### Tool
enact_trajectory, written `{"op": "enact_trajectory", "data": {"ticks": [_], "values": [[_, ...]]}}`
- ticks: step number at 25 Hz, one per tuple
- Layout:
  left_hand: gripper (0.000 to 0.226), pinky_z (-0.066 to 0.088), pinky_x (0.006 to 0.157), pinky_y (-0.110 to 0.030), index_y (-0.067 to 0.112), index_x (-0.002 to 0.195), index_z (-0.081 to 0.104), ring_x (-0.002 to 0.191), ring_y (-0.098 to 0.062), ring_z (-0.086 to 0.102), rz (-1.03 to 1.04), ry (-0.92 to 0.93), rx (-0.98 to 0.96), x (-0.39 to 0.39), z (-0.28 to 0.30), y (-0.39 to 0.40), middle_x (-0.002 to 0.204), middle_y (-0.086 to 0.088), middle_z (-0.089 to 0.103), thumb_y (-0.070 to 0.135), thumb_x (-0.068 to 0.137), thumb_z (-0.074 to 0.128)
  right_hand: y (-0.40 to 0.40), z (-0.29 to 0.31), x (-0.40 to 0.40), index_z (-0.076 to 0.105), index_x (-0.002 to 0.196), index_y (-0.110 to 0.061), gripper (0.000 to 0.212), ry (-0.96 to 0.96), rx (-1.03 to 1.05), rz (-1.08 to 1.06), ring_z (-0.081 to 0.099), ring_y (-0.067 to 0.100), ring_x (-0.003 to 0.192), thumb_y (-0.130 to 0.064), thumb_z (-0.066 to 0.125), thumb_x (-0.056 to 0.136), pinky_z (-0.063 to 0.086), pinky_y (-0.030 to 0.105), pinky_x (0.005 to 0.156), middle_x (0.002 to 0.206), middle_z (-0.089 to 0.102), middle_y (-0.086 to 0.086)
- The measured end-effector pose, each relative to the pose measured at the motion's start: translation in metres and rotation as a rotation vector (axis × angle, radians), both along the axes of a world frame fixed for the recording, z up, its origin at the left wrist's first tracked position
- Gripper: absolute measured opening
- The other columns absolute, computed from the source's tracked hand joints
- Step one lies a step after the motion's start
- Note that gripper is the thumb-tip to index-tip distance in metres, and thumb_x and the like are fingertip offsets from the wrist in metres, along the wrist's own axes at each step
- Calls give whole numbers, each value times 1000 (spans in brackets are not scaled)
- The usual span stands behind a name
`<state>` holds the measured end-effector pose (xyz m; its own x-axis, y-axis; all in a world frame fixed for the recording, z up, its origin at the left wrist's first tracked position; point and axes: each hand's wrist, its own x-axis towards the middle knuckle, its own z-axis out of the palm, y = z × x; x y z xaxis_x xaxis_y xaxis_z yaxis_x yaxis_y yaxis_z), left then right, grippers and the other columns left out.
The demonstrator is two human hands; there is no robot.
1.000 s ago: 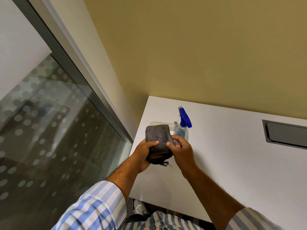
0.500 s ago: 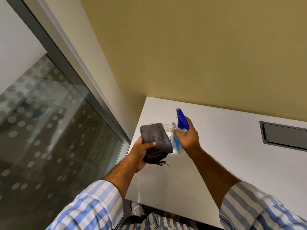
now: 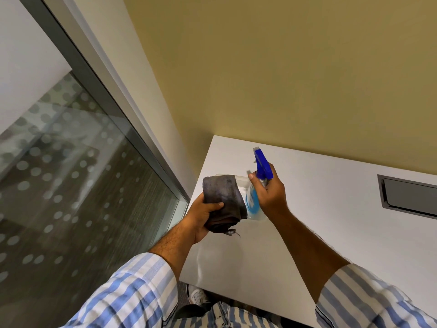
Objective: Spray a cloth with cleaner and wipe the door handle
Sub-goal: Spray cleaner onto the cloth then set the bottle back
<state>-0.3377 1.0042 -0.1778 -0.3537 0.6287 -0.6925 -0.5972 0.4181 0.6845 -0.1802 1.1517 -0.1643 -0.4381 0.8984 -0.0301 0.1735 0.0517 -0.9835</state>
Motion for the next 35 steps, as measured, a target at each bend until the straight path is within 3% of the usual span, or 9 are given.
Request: {"op": "enact_trajectory", "data": {"ticks": [3, 6, 8, 11, 13, 16, 21, 29, 35], "values": [[46, 63, 97, -59, 25, 133, 65, 115, -42, 74, 3, -2, 29, -2, 5, 2, 128, -17, 75, 4, 93, 73, 0, 33, -3, 56, 128, -45, 37, 77, 22, -30, 70, 9, 105, -34, 74, 97, 59, 20, 87, 105, 70, -20], [52, 64, 94, -54, 22, 139, 63, 115, -41, 75, 13, -43, 98, -1, 13, 4, 129, -19, 76, 25, 89, 77, -4, 62, -3, 64, 111, -32, 20, 155, -2, -80, 71, 7, 81, -33, 76, 94, 57, 18, 72, 81, 68, -6], [46, 62, 101, -55, 23, 139, 67, 117, -39, 76, 41, -89, 105, 1, 19, 7, 129, -15, 77, 50, 101, 65, -10, 76, 2, 64, 102, -29, 14, 161, -14, -48, 69, 13, 73, -29, 76, 94, 57, 20, 69, 78, 65, 5], [64, 62, 102, -51, 27, 141, 67, 122, -35, 74, 157, -198, 115, -2, 21, 7, 136, -11, 75, 72, 106, 39, -28, 89, 8, 66, 115, -27, 22, 63, -82, 101, 73, 11, 85, -28, 76, 96, 58, 15, 71, 87, 73, -12], [67, 66, 92, -48, 26, 138, 68, 120, -35, 75, 216, -262, 125, -4, 23, 3, 134, -11, 76, 73, 105, 35, -42, 90, 11, 67, 113, -27, 21, -35, -153, 154, 72, 4, 79, -35, 75, 95, 55, 11, 66, 82, 73, -19], [62, 68, 81, -45, 23, 136, 68, 113, -34, 78, 245, -283, 120, -5, 23, -7, 128, -12, 79, 68, 108, 35, -59, 81, 14, 69, 102, -11, 25, -139, -259, 206, 65, 11, 65, -36, 67, 102, 55, 21, 67, 75, 67, 9], [63, 67, 87, -47, 20, 139, 67, 117, -35, 76, 260, -298, 116, -4, 16, -27, 131, -15, 77, 65, 110, 34, -92, 75, 21, 61, 76, -24, 35, -296, -141, 319, 68, 1, 61, -47, 62, 103, 51, 5, 61, 60, 68, -14], [61, 66, 90, -52, 21, 143, 64, 117, -36, 76, 371, -314, 128, -13, 7, -49, 133, -12, 77, 65, 107, 43, -118, 66, 10, 63, 86, -18, 32, -366, -160, 342, 69, 3, 60, -47, 63, 100, 53, 11, 56, 62, 68, -6], [59, 67, 76, -49, 19, 139, 65, 113, -38, 78, 381, -336, 168, -15, 1, -61, 128, -14, 78, 65, 106, 46, -129, 65, -1, 61, 95, -19, 23, -350, -131, 360, 66, 13, 63, -41, 66, 101, 54, 12, 57, 72, 67, -2]]}}
